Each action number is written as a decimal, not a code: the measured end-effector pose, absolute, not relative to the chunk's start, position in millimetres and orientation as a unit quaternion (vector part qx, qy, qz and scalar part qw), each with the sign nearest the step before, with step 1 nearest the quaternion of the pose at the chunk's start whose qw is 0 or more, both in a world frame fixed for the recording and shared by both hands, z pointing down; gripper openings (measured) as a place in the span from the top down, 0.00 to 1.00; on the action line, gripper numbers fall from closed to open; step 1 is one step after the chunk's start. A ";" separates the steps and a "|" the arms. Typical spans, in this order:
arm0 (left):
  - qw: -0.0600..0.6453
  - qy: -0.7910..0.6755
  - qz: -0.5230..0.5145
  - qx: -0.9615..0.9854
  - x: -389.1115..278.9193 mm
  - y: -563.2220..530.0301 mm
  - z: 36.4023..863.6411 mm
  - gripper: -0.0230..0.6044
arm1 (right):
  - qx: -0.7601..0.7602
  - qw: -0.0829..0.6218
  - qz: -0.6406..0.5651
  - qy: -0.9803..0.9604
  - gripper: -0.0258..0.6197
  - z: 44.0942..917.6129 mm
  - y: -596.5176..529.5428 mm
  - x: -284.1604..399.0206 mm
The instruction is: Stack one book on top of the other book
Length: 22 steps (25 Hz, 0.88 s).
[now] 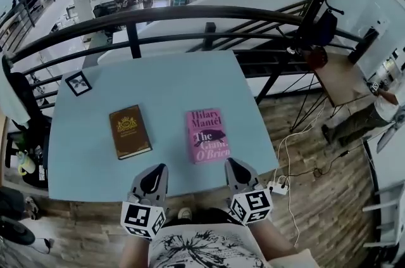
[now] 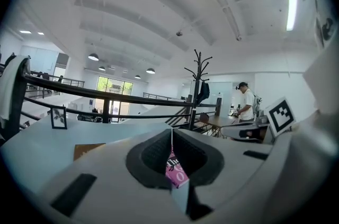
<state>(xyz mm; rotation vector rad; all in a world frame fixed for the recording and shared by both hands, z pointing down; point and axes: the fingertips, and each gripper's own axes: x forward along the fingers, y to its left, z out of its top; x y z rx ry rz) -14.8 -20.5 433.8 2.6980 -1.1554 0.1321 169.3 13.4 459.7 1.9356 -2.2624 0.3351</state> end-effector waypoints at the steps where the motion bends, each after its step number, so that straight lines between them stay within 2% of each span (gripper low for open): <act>1: 0.104 -0.391 0.047 0.913 -11.8 -28.7 436.7 0.94 | 0.643 0.077 0.118 -0.752 0.97 465.2 3.8 172.6; 6: 0.117 -0.405 0.058 0.905 8.4 -70.2 438.9 0.94 | 0.628 0.097 0.144 -0.759 0.97 488.9 -45.9 192.7; 14: 0.096 -0.424 0.059 0.898 55.5 -127.1 450.0 0.94 | 0.575 0.146 0.198 -0.781 0.97 534.7 -111.3 230.7; 20: 0.108 -0.442 0.077 0.887 82.1 -146.6 474.4 0.94 | 0.514 0.196 0.279 -0.787 0.96 597.8 -128.3 245.9; 22: 0.112 -0.446 0.090 0.884 87.9 -148.6 486.2 0.94 | 0.488 0.212 0.319 -0.784 0.75 623.0 -128.8 247.7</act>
